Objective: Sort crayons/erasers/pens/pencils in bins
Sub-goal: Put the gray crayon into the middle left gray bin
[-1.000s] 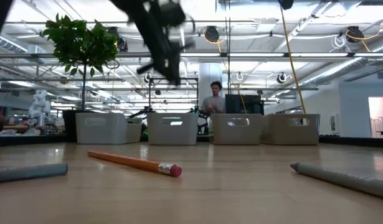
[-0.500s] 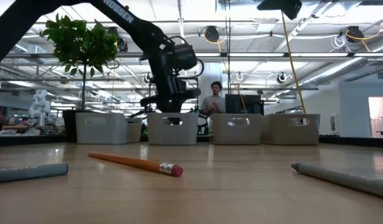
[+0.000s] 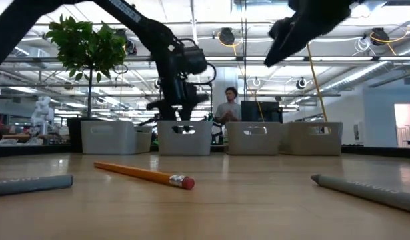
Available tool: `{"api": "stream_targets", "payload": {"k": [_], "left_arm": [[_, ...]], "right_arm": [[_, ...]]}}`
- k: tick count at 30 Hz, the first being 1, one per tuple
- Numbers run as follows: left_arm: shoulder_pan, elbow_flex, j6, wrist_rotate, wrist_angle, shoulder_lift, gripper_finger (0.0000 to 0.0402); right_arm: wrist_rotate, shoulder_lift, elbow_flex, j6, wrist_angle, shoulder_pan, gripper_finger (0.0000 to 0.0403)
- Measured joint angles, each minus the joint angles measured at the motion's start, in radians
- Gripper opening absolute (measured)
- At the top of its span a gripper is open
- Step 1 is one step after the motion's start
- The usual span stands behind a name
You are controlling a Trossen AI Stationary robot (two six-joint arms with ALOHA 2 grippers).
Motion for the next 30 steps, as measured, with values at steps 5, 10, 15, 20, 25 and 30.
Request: {"api": "stream_targets", "payload": {"k": [5, 10, 15, 20, 25, 30], "left_arm": [[-0.040, 0.000, 0.091, -0.009, -0.119, -0.142, 0.0181], [-0.118, 0.000, 0.132, -0.039, -0.214, -0.339, 0.0181], [-0.241, 0.001, 0.075, -0.051, -0.283, -0.519, 0.0182], [-0.381, 0.001, -0.025, -0.066, -0.293, -0.641, 0.0182], [-0.522, 0.001, -0.114, -0.120, -0.306, -0.683, 0.0182], [-0.643, 0.001, -0.193, -0.165, -0.301, -0.679, 0.0182]], "right_arm": [[-0.156, 0.097, 0.001, -0.144, 0.180, 0.043, 0.0235], [-0.324, 0.188, 0.027, -0.217, 0.233, 0.081, 0.0235], [-0.441, 0.315, 0.118, -0.315, 0.221, 0.118, 0.0235], [-0.518, 0.417, 0.185, -0.437, 0.221, 0.140, 0.0235], [-0.563, 0.463, 0.190, -0.579, 0.218, 0.146, 0.0235], [-0.564, 0.518, 0.190, -0.706, 0.205, 0.147, 0.0234]]}}
